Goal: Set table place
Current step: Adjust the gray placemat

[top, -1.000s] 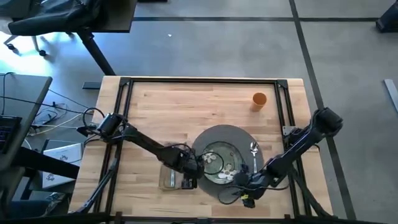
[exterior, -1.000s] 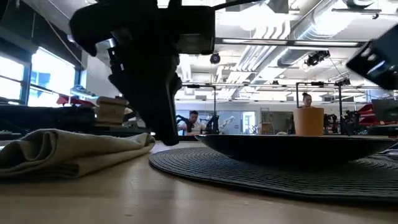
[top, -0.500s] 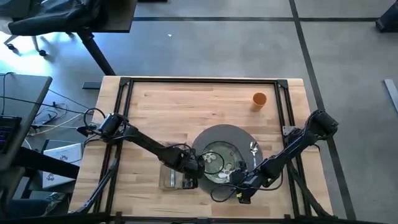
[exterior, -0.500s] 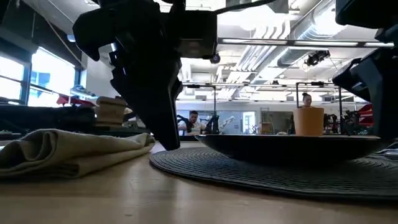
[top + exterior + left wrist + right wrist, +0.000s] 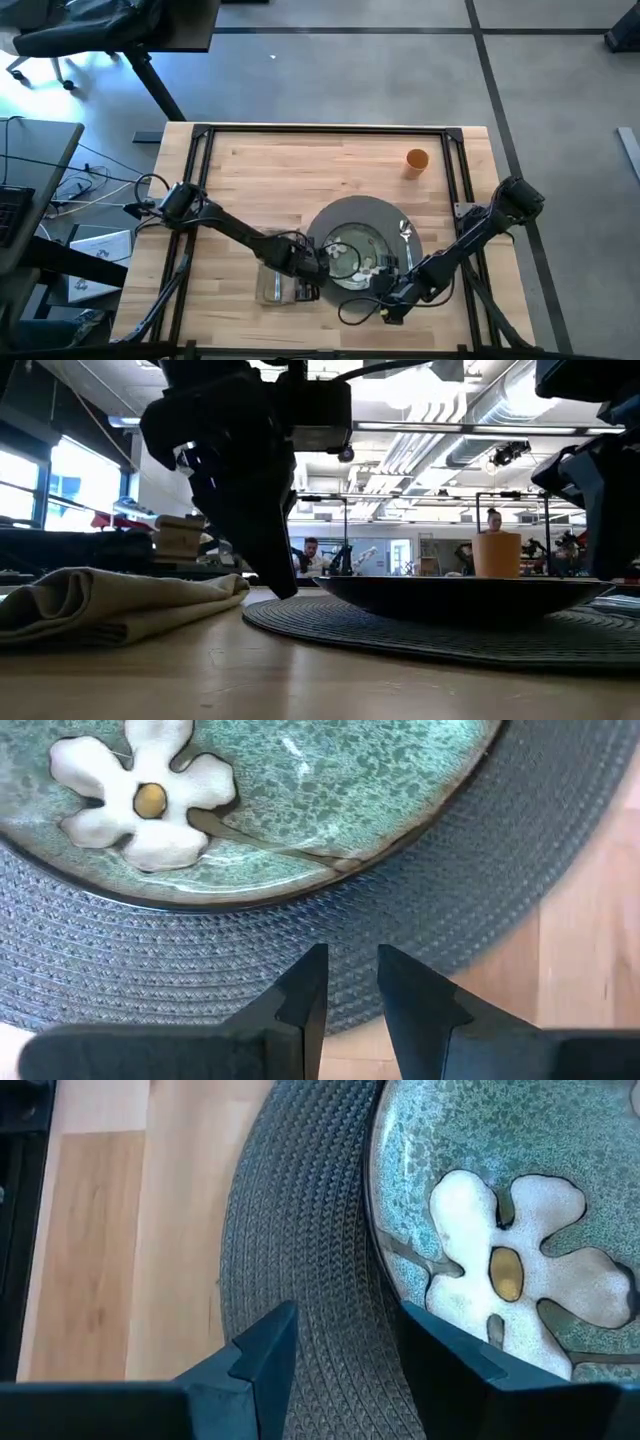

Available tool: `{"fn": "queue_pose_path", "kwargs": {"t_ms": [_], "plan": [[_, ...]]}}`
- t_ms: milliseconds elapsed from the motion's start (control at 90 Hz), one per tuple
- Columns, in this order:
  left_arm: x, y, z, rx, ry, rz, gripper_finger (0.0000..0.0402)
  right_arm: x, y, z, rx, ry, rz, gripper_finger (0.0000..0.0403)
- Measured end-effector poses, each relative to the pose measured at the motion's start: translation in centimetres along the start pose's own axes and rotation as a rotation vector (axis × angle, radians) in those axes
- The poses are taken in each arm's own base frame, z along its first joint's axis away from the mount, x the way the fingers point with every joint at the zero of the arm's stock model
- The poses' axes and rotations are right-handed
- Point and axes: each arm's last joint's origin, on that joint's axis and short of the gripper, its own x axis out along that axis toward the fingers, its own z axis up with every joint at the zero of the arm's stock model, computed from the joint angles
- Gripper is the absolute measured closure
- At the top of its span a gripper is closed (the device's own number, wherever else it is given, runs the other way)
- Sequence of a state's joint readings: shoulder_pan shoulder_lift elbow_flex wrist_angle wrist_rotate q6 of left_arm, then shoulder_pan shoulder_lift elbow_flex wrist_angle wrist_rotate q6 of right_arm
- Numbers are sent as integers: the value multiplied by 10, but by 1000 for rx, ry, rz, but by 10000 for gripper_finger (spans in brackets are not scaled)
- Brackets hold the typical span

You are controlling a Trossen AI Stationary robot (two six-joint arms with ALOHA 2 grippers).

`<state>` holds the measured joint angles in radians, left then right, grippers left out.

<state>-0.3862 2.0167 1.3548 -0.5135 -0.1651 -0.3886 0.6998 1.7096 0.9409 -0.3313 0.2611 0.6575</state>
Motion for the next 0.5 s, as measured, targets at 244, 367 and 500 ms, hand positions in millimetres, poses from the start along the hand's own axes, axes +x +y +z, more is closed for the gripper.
{"fn": "queue_pose_path", "kwargs": {"t_ms": [244, 367, 500], "plan": [[17, -7, -6, 0, 48, -36, 328, 0, -3, 1, -38, -11, -30, 250], [18, -10, -8, -5, 53, -35, 328, 1, -7, -1, -33, 20, -58, 250], [19, -10, -10, 0, 72, -27, 328, 2, -12, -1, -49, 38, -92, 250]]}}
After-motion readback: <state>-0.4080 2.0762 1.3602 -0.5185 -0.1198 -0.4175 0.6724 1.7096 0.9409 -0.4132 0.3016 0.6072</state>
